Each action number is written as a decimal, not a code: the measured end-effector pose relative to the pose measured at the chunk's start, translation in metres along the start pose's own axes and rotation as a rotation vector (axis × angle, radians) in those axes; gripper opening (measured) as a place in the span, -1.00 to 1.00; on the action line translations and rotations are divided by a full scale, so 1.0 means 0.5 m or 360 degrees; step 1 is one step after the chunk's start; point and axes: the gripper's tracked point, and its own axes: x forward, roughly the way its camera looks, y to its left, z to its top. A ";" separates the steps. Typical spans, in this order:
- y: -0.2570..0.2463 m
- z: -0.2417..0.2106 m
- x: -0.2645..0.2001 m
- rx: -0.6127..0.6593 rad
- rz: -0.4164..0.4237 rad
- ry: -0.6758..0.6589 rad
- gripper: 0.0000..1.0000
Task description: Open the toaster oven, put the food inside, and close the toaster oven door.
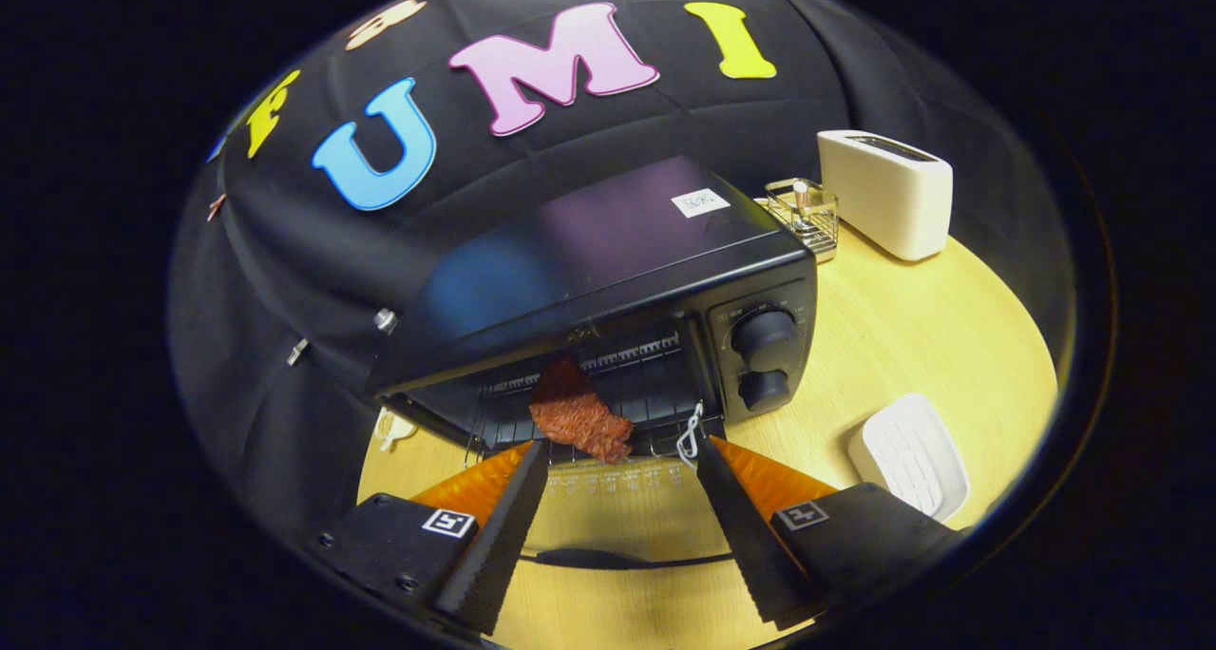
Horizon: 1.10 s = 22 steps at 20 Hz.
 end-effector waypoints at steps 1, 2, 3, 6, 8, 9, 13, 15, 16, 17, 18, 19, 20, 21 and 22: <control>0.003 -0.006 -0.012 -0.0037 0.0012 0.0015 0.97; 0.006 -0.014 -0.027 -0.0070 0.0015 0.0035 0.97; 0.011 -0.027 -0.043 -0.0099 0.0021 0.0060 0.97; 0.016 -0.090 -0.080 -0.0187 -0.0005 0.0207 0.97; 0.030 -0.143 -0.096 -0.0212 0.0004 0.0305 0.98; 0.033 -0.167 -0.097 -0.0230 -0.0002 0.0340 0.97; 0.056 -0.271 -0.090 -0.0295 -0.0037 0.0506 0.97; 0.062 -0.310 -0.068 -0.0353 -0.0064 0.0554 0.98; 0.063 -0.325 -0.055 -0.0384 -0.0081 0.0569 0.97; 0.055 -0.336 -0.044 -0.0406 -0.0121 0.0574 0.98; 0.049 -0.344 -0.030 -0.0415 -0.0170 0.0583 0.98; 0.043 -0.349 -0.017 -0.0397 -0.0221 0.0590 0.98; 0.040 -0.354 -0.005 -0.0350 -0.0262 0.0599 0.98; 0.041 -0.356 0.009 -0.0301 -0.0295 0.0597 0.98; 0.036 -0.353 0.021 -0.0278 -0.0336 0.0583 0.98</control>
